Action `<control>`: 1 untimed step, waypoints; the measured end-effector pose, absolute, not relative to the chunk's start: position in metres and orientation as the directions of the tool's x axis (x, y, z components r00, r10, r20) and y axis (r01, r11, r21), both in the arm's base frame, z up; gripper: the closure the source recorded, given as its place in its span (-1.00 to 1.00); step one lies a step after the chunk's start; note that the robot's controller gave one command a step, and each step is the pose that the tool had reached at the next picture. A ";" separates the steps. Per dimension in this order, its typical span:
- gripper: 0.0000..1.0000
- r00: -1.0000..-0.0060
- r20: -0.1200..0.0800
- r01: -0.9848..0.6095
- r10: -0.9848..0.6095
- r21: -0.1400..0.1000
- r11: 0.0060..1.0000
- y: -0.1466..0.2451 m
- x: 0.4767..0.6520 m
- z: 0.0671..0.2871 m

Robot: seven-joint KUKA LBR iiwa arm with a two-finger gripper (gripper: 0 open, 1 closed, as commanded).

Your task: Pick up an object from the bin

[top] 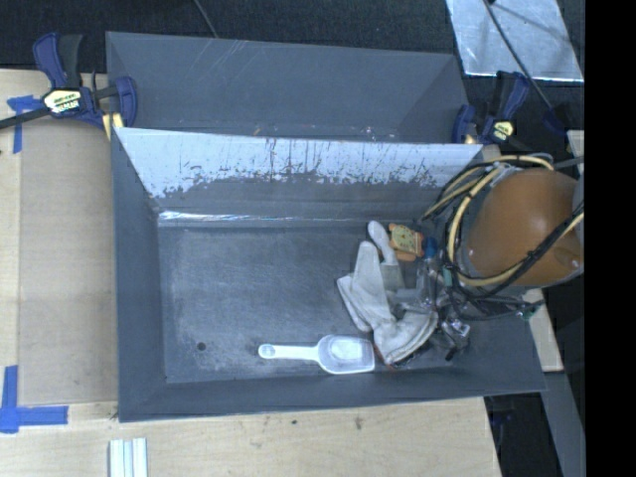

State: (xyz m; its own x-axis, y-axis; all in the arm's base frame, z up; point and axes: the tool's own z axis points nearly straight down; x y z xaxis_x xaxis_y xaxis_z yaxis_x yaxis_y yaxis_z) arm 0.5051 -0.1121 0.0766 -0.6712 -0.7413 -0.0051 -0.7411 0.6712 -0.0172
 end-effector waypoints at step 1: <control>1.00 -0.671 -0.005 -0.741 -0.742 -0.017 0.671 -0.112 0.505 0.077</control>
Offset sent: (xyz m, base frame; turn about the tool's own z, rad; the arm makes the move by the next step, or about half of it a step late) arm 0.0001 -0.0001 0.0249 0.0000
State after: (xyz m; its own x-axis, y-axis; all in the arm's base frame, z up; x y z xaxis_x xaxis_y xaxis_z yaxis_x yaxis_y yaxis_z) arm 0.5051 -0.1120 0.0766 -0.6709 -0.7415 -0.0051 -0.7414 0.6709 -0.0174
